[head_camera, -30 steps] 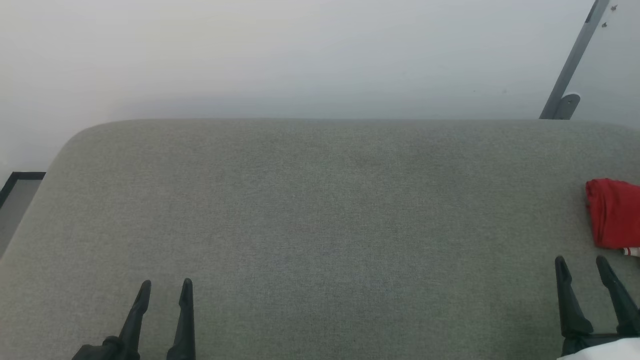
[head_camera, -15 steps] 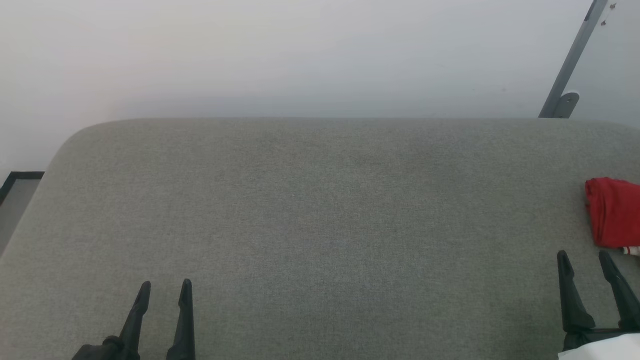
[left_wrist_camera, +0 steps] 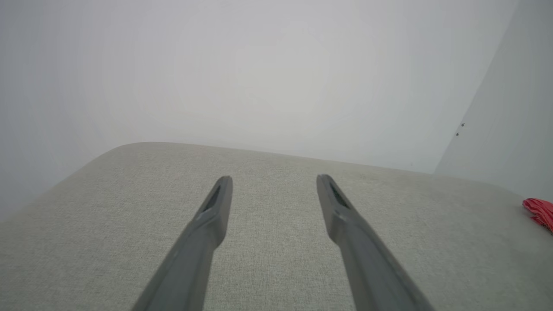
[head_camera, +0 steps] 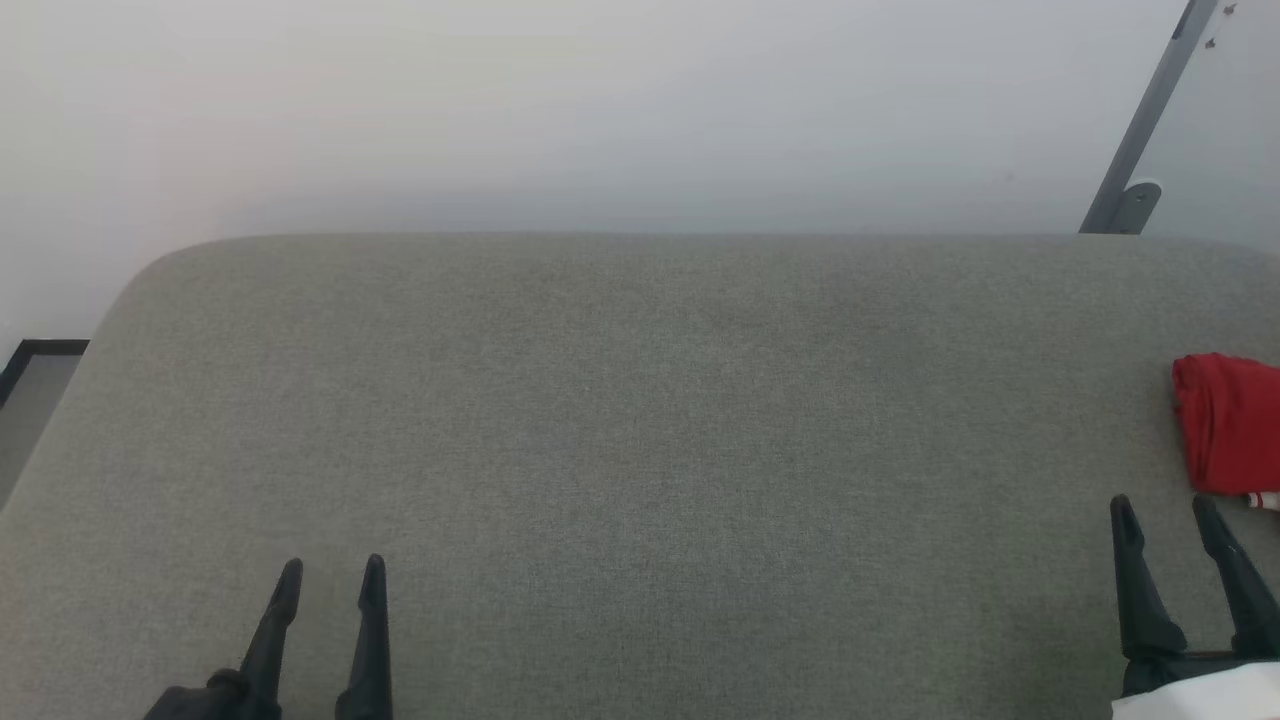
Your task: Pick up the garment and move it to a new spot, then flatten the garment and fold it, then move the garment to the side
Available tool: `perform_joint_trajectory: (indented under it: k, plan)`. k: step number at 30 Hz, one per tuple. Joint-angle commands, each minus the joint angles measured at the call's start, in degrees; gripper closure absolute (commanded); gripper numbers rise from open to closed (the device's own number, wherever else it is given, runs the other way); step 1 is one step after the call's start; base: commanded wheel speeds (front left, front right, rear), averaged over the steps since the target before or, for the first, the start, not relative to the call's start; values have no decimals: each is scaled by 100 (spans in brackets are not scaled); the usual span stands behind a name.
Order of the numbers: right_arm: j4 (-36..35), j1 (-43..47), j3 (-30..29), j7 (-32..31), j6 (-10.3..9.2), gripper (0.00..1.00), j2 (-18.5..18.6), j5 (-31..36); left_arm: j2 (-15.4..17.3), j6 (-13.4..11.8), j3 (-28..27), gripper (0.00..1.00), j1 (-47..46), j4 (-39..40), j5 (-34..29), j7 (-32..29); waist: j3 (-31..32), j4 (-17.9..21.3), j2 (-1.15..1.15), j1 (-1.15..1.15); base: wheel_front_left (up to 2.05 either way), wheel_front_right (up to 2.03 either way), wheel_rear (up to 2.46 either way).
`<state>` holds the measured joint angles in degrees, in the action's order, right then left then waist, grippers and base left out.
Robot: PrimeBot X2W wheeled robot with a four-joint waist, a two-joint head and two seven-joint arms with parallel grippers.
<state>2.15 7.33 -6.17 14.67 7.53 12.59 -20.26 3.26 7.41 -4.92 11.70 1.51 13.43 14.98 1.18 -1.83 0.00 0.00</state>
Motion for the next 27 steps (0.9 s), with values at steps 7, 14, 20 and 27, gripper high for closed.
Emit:
perform_joint_trajectory:
  k: [7, 14, 20, 27]
  plan:
    - [260, 113, 57, -35, 1, 100, -136, -127, -32, -2, 41, 100, 48, -266, 124, -27, -7, 5, 0, 0, 0, 0, 0]
    - [347, -36, 47, -239, 0, 100, -216, -819, 9, -9, 73, 100, -128, -377, 930, -192, -14, 16, 0, 0, 0, 0, 0]
    - [416, -154, 39, -400, 0, 100, -278, -1365, 39, -4, 96, 100, -280, -490, 1562, -326, -20, 24, 0, 0, 0, 0, 0]
    - [490, -282, 30, -573, -1, 100, -347, -1951, 67, 0, 117, 100, -442, -610, 2238, -474, -27, 34, 0, 0, 0, 0, 0]
